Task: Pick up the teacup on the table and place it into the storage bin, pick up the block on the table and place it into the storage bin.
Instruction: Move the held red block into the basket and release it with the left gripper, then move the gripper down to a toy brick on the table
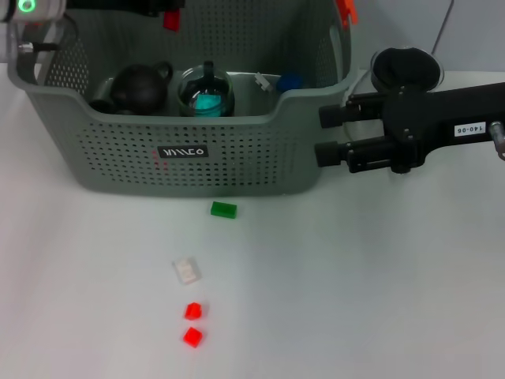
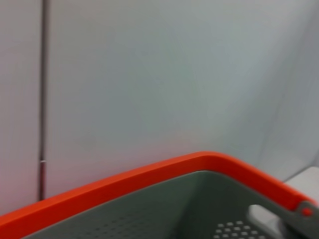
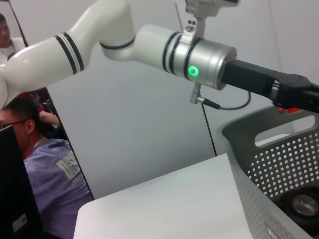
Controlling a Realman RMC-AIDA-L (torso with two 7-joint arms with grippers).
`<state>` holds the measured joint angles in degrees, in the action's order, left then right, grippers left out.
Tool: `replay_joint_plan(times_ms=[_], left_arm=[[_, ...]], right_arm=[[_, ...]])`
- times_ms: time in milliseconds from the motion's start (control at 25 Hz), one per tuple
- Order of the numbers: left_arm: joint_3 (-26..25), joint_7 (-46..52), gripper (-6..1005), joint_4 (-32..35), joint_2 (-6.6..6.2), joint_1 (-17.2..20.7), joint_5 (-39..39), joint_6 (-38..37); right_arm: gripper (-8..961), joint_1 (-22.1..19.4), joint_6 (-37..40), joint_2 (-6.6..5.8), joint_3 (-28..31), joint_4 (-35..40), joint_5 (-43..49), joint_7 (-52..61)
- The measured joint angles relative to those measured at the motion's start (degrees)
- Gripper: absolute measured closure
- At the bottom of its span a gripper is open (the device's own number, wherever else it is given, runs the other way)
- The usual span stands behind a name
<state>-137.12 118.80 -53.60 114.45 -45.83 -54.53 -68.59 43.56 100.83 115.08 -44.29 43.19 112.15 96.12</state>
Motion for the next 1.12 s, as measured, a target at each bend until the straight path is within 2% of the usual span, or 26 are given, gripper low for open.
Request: replay_joint_plan(times_ms=[200,400,560,680,760,920,1040,1120], left_arm=[[0.58,0.2,794,3.38,0.11,0.01,-0.43,3.89],[0.44,0.23,791,3.96,0.15,0.03,-0.62,4.38],[0.44,0.67,585,2.61,0.46,0.69,-0.72,3.63],[0.43,1.83,453,-1.69,0.91,2.02,-1.09,-1.57],[0.41,2.16,372,-7.72,1.96,4.07,-2.25,-7.32],[1.24,2.07,219,-24.37,6.02,10.18,-3.61,-18.34],[3.75,2.44,106,-35.79,8.75,15.13,-2.25,-22.44],[5.33,3.82,90,-40.03,9.5,17.19,-0.81,-24.76]], right_arm=[[176,-0.01,0.16,-0.05,0.0,0.19,0.0,0.02],[176,0.21,0.17,-0.03,-0.01,0.3,0.0,0.13],[177,0.36,0.2,-0.03,-0.01,0.39,0.0,0.23],[177,0.33,0.26,-0.17,0.01,0.43,-0.01,0.44],[177,0.28,0.24,-0.39,0.15,0.38,-0.04,0.52],[177,0.18,0.16,-0.51,0.34,0.15,-0.31,0.55],[177,0.13,-0.23,-0.33,0.44,0.08,-0.34,0.55],[177,0.12,-0.41,-0.18,0.48,0.03,-0.35,0.54]])
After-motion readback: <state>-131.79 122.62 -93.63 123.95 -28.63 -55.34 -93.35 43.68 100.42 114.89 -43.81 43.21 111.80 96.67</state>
